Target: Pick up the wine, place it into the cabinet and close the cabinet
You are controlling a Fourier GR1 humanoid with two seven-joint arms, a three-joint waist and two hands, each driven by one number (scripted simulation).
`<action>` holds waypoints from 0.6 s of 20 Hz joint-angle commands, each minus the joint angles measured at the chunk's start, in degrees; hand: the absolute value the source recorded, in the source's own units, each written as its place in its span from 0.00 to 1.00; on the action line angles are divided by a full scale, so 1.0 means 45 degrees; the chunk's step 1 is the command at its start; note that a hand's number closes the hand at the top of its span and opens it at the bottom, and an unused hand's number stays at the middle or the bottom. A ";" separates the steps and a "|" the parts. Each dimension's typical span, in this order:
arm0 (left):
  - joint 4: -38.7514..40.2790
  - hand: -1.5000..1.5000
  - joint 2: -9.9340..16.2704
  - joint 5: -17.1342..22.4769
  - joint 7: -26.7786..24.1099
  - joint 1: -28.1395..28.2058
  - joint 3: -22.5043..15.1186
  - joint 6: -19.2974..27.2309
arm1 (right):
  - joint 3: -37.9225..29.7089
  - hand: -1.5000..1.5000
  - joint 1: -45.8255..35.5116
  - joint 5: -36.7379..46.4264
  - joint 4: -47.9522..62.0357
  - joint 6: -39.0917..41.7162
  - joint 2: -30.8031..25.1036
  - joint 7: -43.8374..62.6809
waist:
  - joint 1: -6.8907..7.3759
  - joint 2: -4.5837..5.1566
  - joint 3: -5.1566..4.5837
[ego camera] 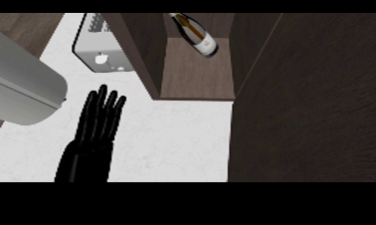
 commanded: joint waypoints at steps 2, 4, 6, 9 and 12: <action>-0.1681 0.00 0.1512 0.0003 -0.0607 0.2460 0.0976 -0.0371 | 0.1259 1.00 0.1150 -0.0501 -0.1264 0.0824 -0.0236 0.0624 | -0.0039 -0.0014 -0.0008; -0.2367 0.00 0.1927 0.0118 -0.0895 0.3409 0.1306 -0.0514 | 0.2038 1.00 0.1715 -0.0958 -0.1513 0.0591 -0.0012 0.1320 | 0.0030 -0.0034 -0.0015; -0.2569 0.00 0.1832 0.0357 -0.0924 0.3791 0.1876 -0.0456 | 0.2672 1.00 0.1560 -0.0813 -0.1199 0.0519 0.0152 0.1502 | -0.0004 0.0000 -0.0013; -0.2734 0.00 0.2349 0.1164 -0.1325 0.4619 0.3125 -0.1713 | 0.4047 1.00 0.1687 -0.0440 -0.1956 0.0147 0.0695 0.1766 | -0.0001 -0.0027 -0.0024; -0.3189 0.00 0.3009 0.1904 -0.1271 0.5651 0.4495 -0.2430 | 0.5077 1.00 0.1678 0.0153 -0.2339 -0.0136 0.0806 0.2149 | -0.0060 -0.0026 -0.0019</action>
